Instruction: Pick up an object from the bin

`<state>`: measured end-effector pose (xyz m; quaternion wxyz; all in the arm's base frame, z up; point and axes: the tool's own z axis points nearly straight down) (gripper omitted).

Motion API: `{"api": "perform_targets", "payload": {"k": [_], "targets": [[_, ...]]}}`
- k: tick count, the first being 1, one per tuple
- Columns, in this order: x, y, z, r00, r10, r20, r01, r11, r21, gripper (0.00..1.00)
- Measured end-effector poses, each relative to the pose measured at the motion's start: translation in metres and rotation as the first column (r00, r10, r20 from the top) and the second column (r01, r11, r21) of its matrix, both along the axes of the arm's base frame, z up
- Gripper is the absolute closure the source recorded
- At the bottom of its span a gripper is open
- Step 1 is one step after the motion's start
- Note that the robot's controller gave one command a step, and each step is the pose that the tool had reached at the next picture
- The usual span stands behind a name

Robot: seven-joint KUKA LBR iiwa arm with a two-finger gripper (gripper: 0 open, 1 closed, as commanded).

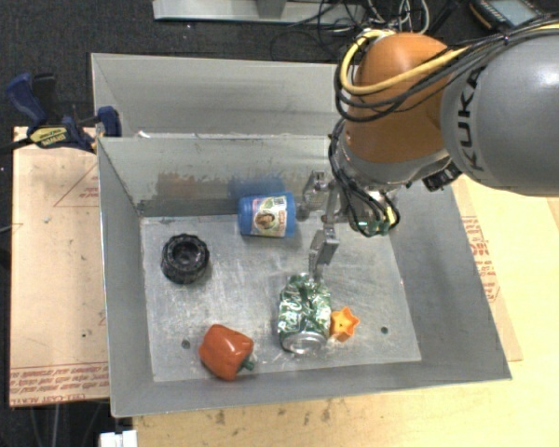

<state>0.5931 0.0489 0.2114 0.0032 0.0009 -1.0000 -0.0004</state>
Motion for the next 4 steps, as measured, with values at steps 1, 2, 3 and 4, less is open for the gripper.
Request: {"api": "perform_targets", "payload": {"k": [1, 2, 3, 4], "targets": [[0.002, 0.000, 0.004, 1.000, -0.001, 0.008, 0.001, 1.000, 0.000, 0.00], [-0.032, -0.054, -0.109, 1.000, 0.012, 0.011, -0.012, 1.000, 0.001, 1.00], [-0.033, -0.054, -0.109, 1.000, 0.012, 0.010, -0.012, 1.000, 0.001, 1.00], [-0.037, -0.061, -0.095, 0.999, -0.031, 0.009, 0.031, 1.000, 0.000, 0.00]]}}
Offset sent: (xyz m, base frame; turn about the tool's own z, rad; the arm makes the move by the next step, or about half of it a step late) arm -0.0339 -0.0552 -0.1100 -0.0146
